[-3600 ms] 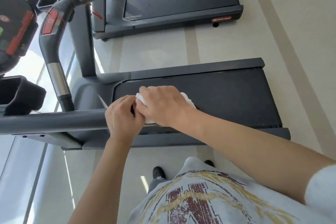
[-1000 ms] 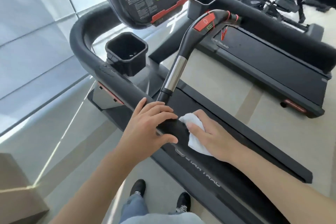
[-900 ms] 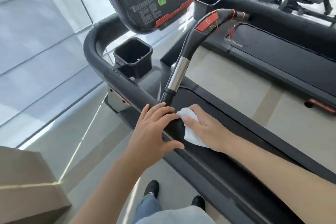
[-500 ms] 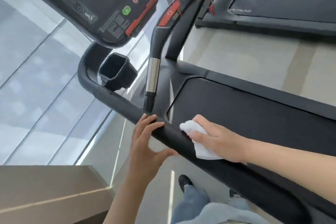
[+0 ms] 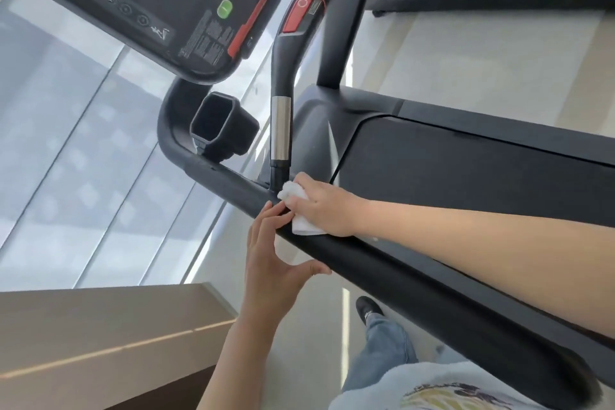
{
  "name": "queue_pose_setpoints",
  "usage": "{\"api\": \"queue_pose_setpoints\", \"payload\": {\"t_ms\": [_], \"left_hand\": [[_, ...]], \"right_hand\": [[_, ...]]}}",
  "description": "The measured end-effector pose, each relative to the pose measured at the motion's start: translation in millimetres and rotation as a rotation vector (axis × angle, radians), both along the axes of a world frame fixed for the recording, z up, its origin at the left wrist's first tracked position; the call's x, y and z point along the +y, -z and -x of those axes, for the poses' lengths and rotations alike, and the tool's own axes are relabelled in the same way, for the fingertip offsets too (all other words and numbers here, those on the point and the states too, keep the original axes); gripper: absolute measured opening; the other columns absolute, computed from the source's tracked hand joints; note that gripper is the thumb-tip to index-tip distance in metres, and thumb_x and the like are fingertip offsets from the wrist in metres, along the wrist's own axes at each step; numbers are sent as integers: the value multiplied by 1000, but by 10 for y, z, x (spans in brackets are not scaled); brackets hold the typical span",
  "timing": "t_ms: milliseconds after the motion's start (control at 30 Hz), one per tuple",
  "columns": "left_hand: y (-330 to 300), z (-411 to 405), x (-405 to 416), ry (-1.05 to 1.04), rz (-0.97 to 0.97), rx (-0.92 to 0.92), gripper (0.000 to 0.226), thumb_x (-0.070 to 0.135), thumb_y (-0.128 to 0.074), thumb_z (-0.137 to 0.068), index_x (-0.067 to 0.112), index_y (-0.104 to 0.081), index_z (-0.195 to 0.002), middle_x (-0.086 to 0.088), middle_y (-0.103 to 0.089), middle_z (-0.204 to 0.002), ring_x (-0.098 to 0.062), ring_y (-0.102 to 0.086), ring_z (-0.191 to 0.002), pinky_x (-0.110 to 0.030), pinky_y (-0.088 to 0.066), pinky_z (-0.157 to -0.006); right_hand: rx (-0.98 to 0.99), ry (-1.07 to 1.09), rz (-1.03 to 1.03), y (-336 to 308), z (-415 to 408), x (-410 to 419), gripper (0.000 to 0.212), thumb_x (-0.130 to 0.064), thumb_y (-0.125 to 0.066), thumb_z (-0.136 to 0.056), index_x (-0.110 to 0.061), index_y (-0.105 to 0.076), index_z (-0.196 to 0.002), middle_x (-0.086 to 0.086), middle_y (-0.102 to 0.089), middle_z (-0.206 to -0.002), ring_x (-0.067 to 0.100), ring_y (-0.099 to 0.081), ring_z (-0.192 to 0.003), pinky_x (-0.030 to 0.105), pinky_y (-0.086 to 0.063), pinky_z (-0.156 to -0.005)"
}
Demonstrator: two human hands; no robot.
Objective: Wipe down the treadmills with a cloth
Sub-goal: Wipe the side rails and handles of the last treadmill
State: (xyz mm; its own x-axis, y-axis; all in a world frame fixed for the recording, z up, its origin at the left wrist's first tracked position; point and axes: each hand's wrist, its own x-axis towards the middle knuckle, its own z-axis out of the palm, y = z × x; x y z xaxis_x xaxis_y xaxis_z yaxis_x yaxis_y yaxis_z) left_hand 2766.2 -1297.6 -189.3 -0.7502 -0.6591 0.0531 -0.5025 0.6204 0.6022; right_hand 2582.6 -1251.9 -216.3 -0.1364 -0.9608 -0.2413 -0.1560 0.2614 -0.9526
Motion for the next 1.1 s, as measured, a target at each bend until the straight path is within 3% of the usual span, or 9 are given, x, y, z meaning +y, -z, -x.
{"api": "queue_pose_setpoints", "payload": {"t_ms": [100,233,300,500,600,700,833,967,1100], "left_hand": [[-22,-8,12,8,-6,3,92,61,-88,-58,25,-58,-137,16,-52,-153,-8,-30,-154,-14,-22,-119],[-6,-46,-32,43,39,4,88,60,-91,-56,21,-63,-130,11,-54,-151,-10,-34,-153,-27,-30,-119],[1,-54,-93,67,64,1,86,60,-91,-54,20,-66,-125,10,-57,-148,-10,-38,-151,-31,-34,-118],[-33,43,-284,253,74,-61,75,56,-95,-52,28,-73,-118,22,-63,-132,-8,-47,-140,-42,-45,-114],[-12,92,-391,321,54,-27,74,55,-99,-47,30,-74,-112,28,-62,-124,-1,-50,-129,-53,-44,-112],[7,120,-459,390,29,49,71,65,-90,-47,30,-72,-106,29,-64,-116,7,-50,-120,-55,-44,-110],[-21,73,-655,504,24,20,53,55,-89,-61,39,-65,-106,31,-64,-110,7,-50,-115,-42,-47,-105],[24,-26,-1089,566,100,21,66,33,-98,-68,29,-70,-128,22,-65,-127,-2,-53,-124,-37,-45,-111],[115,-63,-1157,608,134,85,68,25,-97,-69,23,-70,-132,12,-67,-131,-11,-51,-127,-36,-40,-115]], "right_hand": [[58,2,-20,-45,-1,108,38,-58,-36,-107,-24,-43,-121,-4,-59,-100,13,-56,-91,26,-36,-71],[146,-18,-70,-85,45,717,31,-55,-39,-107,-24,-40,-111,4,-62,-93,23,-59,-89,35,-44,-78],[203,-1,-100,-122,63,1113,30,-53,-39,-107,-23,-39,-104,2,-60,-86,20,-57,-81,33,-43,-73],[715,88,-150,-332,-134,1844,29,-59,-29,-105,-30,-34,-104,-11,-48,-86,15,-50,-68,30,-33,-63],[956,148,-132,-349,-325,1744,38,-61,-19,-103,-30,-36,-115,-9,-45,-96,17,-47,-67,31,-42,-63],[1136,215,-79,-314,-554,1376,46,-58,-18,-103,-25,-44,-122,-8,-46,-96,17,-51,-62,36,-49,-51],[1363,269,-88,-227,-809,628,49,-51,-25,-107,-14,-49,-129,0,-54,-102,21,-56,-61,34,-39,-45],[1266,356,-69,-243,-826,247,40,-52,-37,-106,-21,-50,-128,-3,-54,-101,21,-60,-70,32,-43,-55],[1083,471,-39,-281,-858,425,40,-57,-56,-98,-34,-58,-131,-12,-48,-97,12,-48,-69,28,-39,-59]]}}
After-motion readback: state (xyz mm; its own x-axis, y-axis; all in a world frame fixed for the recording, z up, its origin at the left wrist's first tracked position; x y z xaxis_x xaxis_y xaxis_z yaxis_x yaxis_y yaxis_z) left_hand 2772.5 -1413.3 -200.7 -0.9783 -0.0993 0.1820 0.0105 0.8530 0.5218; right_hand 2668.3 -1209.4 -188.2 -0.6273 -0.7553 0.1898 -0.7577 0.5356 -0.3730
